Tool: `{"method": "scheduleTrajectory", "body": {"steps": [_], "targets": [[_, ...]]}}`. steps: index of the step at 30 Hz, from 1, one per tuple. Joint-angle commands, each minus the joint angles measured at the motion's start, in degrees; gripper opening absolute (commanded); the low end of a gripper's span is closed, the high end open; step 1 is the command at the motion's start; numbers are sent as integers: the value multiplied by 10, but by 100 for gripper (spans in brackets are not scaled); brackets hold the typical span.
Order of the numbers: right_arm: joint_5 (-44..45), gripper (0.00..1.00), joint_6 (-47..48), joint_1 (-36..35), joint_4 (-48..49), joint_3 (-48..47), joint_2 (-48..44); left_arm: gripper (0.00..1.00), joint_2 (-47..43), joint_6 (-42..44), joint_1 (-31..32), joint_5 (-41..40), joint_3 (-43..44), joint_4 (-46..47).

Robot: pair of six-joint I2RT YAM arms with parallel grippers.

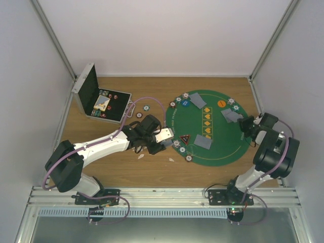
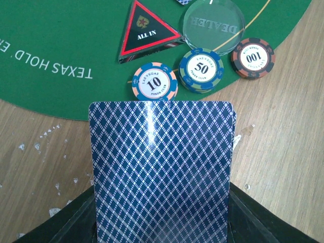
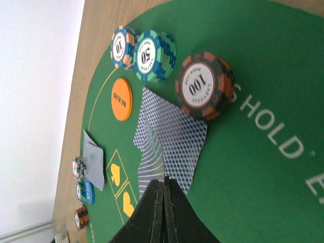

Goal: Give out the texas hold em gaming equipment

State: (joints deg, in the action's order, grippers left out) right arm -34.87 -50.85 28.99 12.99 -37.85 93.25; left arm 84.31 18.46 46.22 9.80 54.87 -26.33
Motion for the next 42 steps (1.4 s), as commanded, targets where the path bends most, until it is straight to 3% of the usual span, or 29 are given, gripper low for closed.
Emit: {"method": "scheduleTrajectory", "body": {"steps": [1, 20, 29, 34, 39, 42], "targets": [[-10, 1, 17, 5, 15, -30, 39, 57, -1, -1, -4, -1, 3, 21], [2, 1, 44, 3, -12, -26, 80, 57, 2, -2, -4, 7, 4, 22], [20, 29, 51, 3, -44, -14, 33, 57, -3, -2, -4, 3, 2, 21], [44, 56, 70, 5, -87, -12, -13, 57, -6, -3, -4, 1, 2, 21], [96, 76, 102, 5, -179, -27, -84, 57, -9, -1, -4, 1, 4, 20], [71, 80, 138, 0, -210, -36, -120, 57, -12, -2, -4, 2, 4, 20]]}}
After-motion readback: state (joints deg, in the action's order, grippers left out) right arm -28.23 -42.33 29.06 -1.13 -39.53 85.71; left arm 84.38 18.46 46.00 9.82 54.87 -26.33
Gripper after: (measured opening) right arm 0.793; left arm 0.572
